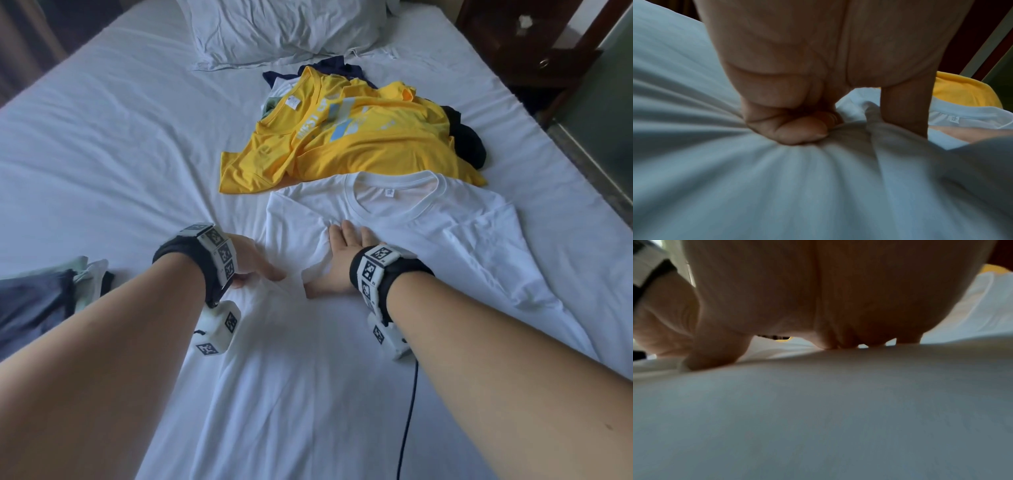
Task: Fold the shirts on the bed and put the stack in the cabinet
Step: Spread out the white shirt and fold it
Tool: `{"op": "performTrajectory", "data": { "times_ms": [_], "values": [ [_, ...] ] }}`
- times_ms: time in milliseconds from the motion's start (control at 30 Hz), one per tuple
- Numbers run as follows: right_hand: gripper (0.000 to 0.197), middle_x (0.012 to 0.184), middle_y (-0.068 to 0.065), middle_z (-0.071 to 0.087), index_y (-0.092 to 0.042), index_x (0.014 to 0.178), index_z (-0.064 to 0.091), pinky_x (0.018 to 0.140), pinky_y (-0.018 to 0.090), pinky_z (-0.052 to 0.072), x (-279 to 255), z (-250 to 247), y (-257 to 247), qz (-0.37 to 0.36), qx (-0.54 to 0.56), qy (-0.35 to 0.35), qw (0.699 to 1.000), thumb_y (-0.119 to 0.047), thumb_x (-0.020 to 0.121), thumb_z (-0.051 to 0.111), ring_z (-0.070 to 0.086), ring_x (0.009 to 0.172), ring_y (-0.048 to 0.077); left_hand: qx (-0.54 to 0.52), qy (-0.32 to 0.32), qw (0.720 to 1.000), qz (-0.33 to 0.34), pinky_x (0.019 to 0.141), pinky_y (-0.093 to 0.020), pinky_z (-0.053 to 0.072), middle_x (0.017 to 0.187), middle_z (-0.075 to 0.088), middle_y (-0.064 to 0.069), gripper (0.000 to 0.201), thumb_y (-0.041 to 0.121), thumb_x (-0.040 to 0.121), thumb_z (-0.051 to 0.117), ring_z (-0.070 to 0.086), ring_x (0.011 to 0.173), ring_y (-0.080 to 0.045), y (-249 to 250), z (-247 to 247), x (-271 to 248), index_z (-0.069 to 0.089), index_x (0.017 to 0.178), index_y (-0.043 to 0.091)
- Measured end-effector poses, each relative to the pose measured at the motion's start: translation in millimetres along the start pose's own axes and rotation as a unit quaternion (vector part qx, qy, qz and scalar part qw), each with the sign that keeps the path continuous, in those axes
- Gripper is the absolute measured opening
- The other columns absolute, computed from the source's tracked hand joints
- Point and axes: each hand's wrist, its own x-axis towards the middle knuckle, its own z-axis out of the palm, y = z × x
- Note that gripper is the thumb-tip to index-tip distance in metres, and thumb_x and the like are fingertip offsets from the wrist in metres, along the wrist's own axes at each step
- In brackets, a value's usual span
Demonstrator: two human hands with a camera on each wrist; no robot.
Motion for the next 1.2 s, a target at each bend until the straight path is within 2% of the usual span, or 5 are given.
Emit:
{"op": "performTrajectory", "data": {
  "times_ms": [200,633,800,1033,1200],
  "values": [
    [0.038,0.122,0.008,0.063,-0.013,0.121,0.061,0.085,0.033,0.049,8.0,-39.6,13.5,-0.003,0.108,0.101,0.989,-0.037,0.093,0.053,0.061,0.112,0.031,-0.065,-0.040,0.997,-0.005,0.050,-0.024,0.032,0.072,0.047,-0.003,0.086,0.055,0.027,0.101,0.038,0.054,-0.014,-2.2,0.1,-2.1,0.068,0.099,0.020],
    [0.065,0.170,-0.002,0.001,-0.039,0.156,0.029,0.123,0.041,0.021,48.2,-49.6,-67.9,-0.148,-0.057,0.015,0.987,-0.010,0.098,0.040,0.003,0.155,0.026,0.031,0.000,1.000,-0.004,0.069,-0.037,0.040,0.081,0.057,-0.007,0.112,0.073,0.020,0.096,0.046,0.074,-0.026,-2.1,6.7,11.2,0.072,0.112,0.014],
    [0.049,0.160,0.000,0.032,-0.018,0.148,0.041,0.117,0.035,0.029,58.4,-53.0,-80.5,-0.162,-0.090,0.074,0.980,-0.012,0.100,0.047,0.032,0.146,0.025,0.037,-0.020,0.999,0.002,0.066,-0.032,0.039,0.078,0.056,-0.006,0.101,0.066,0.027,0.098,0.046,0.072,-0.025,-1.3,2.1,5.9,0.069,0.108,0.012],
    [0.067,0.168,-0.013,0.003,-0.027,0.160,0.019,0.121,0.040,0.017,63.4,-51.8,-79.6,-0.173,0.015,0.068,0.982,-0.018,0.097,0.042,0.008,0.153,0.026,0.047,-0.039,0.998,0.000,0.072,-0.040,0.036,0.082,0.061,-0.006,0.112,0.066,0.019,0.099,0.046,0.075,-0.025,-5.0,4.8,17.6,0.074,0.115,0.014],
    [0.042,0.151,0.002,0.042,-0.026,0.135,0.056,0.114,0.043,0.033,39.3,-49.4,-57.8,-0.153,-0.019,0.121,0.981,-0.024,0.094,0.048,0.033,0.138,0.032,0.026,-0.065,0.997,-0.011,0.074,-0.038,0.034,0.087,0.059,-0.006,0.108,0.061,0.029,0.101,0.043,0.080,-0.025,-4.3,1.4,15.2,0.072,0.121,0.012]
  ]
}}
